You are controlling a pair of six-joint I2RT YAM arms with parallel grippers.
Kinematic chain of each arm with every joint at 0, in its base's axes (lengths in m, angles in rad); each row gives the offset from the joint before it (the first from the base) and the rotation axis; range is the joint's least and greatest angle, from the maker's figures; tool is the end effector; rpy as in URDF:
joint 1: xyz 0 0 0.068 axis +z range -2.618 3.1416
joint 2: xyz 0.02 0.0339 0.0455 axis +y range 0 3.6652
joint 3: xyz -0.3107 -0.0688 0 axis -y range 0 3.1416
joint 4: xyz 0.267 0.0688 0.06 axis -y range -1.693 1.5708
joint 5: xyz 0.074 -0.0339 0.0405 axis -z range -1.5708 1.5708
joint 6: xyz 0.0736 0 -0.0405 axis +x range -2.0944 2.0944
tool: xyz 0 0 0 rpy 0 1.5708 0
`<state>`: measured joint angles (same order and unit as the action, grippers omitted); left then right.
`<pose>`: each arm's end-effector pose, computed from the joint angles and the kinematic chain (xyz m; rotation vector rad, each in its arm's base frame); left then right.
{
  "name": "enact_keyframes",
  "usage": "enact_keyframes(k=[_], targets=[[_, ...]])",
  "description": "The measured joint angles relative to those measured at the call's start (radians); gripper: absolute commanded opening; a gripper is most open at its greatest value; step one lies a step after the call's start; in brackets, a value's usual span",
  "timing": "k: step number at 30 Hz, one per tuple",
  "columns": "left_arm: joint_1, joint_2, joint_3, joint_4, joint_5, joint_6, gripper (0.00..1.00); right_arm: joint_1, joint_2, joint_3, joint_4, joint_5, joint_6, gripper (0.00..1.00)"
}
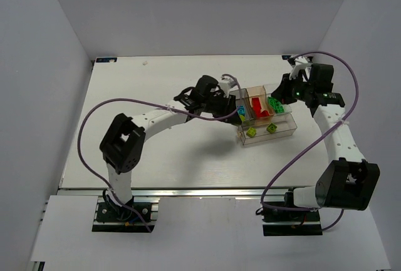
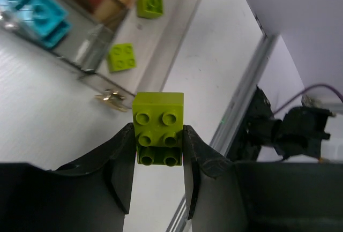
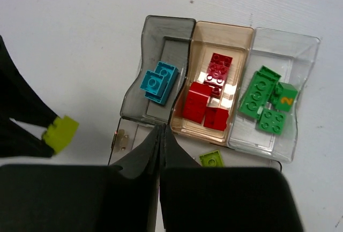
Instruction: Sort the legos into containers by color
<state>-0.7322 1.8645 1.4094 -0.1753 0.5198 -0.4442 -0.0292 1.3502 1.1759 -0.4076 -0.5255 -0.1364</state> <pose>0.3381 -0.3531 0.2662 0.6547 2.2912 -1.1883 0.3413 0.0270 0.3538 -0.4122 2.0587 0.4643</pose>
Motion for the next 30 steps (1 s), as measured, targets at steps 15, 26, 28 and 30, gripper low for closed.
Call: enact_keyframes(k=[15,26,28,30], targets=[[-0.089,0.345,0.379,-0.135,0.055,0.08,0.56,-0.091,-0.001,0.006,0.007,-0.033,0.051,0.05],[-0.075,0.303,0.404,-0.152,-0.016,0.071,0.52,-0.105,-0.002,0.006,-0.017,-0.178,0.003,0.63],[-0.07,0.263,0.373,-0.145,-0.032,0.06,0.2,-0.106,-0.002,0.006,-0.019,-0.196,-0.01,0.68],[-0.063,0.176,0.292,-0.13,-0.08,0.042,0.05,-0.106,-0.002,0.006,-0.025,-0.206,-0.028,0.68]])
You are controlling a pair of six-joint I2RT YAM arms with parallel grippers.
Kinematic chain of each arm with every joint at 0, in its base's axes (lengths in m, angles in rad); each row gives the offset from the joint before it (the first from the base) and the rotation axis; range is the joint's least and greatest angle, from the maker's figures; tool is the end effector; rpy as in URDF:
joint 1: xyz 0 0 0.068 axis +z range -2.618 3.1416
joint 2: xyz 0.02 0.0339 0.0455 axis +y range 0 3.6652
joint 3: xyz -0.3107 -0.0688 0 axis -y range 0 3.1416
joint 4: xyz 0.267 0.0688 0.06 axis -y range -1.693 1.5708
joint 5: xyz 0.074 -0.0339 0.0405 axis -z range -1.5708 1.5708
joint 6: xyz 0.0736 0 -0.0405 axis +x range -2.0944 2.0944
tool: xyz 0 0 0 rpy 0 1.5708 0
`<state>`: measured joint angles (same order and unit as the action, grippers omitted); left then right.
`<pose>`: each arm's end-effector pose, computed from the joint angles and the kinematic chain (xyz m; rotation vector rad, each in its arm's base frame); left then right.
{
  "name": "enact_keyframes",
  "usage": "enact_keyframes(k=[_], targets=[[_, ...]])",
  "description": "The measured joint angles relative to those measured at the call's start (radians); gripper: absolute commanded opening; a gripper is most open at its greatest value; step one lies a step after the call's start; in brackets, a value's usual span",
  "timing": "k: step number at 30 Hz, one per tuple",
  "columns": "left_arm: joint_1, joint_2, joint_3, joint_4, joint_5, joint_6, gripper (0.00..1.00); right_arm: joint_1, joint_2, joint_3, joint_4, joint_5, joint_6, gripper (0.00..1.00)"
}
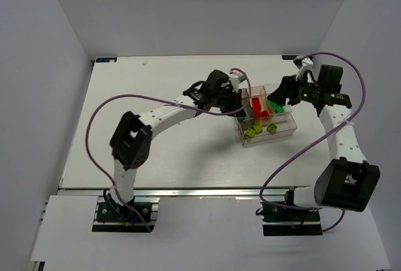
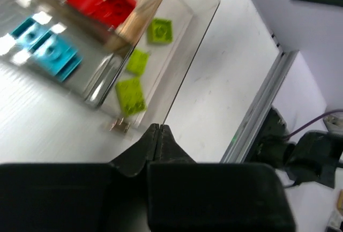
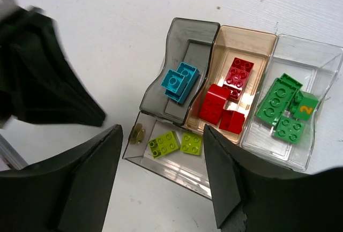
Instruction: Sort the legos into containers by color
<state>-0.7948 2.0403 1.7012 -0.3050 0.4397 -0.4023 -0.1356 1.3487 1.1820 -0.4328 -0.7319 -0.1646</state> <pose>0.3592 -0.4107 0.2739 0.7236 2.2791 -1.1077 0.3347 0.0040 0.3588 -0.4370 2.0101 0.6048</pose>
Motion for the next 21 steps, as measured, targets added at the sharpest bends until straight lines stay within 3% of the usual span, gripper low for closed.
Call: enact_keyframes(k=[2,3,5,7,8,9,13,21], targets=[[0.012,-0.104,-0.105,0.017,-0.045,-0.016,0.09,0.0,-0.001,0.0,-0.015,-0.007,-0.013,0.68],[0.023,-0.166,-0.166,0.023,-0.072,-0.024,0.32,0.0,-0.002,0.0,-0.022,-0.009,-0.02,0.68],[0.05,-0.291,-0.293,0.043,-0.121,-0.039,0.66,0.0,-0.002,0.0,-0.034,-0.005,-0.02,0.69],[0.08,-0.411,-0.408,0.054,-0.176,-0.07,0.92,0.0,-0.005,0.0,-0.042,0.011,-0.008,0.76],[0.095,-0.467,-0.459,0.053,-0.204,-0.08,0.98,0.0,-0.006,0.001,-0.044,0.021,-0.001,0.77],[0.109,-0.517,-0.503,0.059,-0.235,-0.094,0.98,0.0,-0.007,0.003,-0.048,0.034,0.004,0.82],[0.14,-0.703,-0.639,0.043,-0.331,-0.123,0.98,0.0,-0.014,0.019,-0.069,0.102,0.024,0.85],[0.146,-0.858,-0.69,0.021,-0.436,-0.131,0.98,-0.001,-0.071,0.014,-0.065,0.193,0.032,0.9]])
